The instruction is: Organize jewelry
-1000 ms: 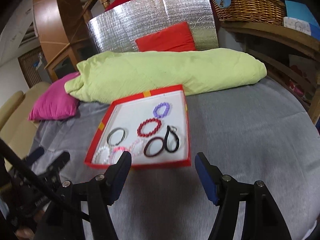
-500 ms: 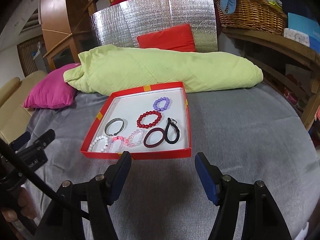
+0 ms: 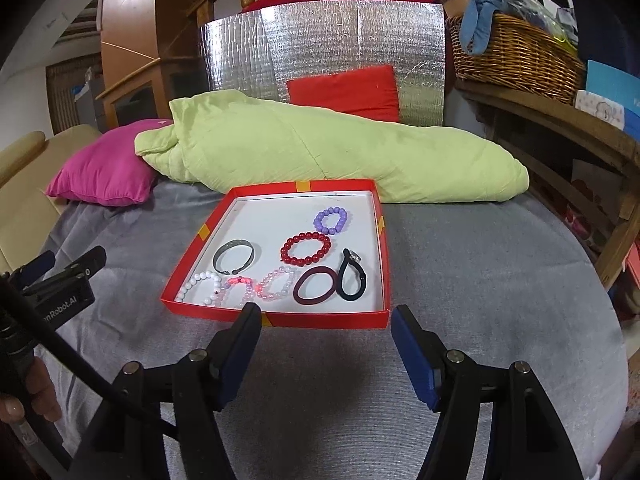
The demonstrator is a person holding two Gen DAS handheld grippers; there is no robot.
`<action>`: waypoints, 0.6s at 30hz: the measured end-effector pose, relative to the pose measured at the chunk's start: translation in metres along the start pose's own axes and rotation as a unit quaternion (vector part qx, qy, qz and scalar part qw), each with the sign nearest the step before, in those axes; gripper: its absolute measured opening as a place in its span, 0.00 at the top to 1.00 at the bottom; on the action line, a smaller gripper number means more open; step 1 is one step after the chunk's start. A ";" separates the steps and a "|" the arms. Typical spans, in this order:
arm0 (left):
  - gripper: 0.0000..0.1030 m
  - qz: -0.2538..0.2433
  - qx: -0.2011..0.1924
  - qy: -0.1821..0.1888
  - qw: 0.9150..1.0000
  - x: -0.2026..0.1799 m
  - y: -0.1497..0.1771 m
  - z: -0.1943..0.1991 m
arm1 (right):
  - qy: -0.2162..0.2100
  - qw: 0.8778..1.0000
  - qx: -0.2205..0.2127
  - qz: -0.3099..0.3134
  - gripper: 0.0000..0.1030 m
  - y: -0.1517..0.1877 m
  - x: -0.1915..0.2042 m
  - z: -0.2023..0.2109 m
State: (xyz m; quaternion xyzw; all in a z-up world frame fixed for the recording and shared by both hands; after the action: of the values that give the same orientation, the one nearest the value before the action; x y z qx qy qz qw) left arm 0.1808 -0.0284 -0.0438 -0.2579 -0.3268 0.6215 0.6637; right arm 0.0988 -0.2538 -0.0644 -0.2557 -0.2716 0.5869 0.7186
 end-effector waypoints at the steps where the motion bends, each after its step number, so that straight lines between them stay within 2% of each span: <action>1: 0.14 0.000 0.001 0.001 1.000 -0.001 0.000 -0.001 | -0.001 1.000 0.001 -0.001 0.31 0.000 -0.001 -0.001; 18: 0.14 -0.013 -0.006 0.000 1.000 -0.013 0.000 0.001 | 0.000 1.000 -0.002 -0.004 0.31 -0.003 -0.010 0.000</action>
State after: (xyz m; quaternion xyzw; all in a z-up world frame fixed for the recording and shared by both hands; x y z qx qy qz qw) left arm 0.1798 -0.0416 -0.0445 -0.2574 -0.3338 0.6113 0.6698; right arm 0.0990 -0.2641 -0.0636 -0.2563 -0.2734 0.5835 0.7204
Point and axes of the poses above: each gripper's, at about its wrist camera, not at the fingertips, and z roughly against the way its jaws point, x to its left, y to its underside, the point moved 2 cm from there along -z, roughly the way its jaws point, and after that the axes turned 9 degrees about x, right-handed, at the moved point
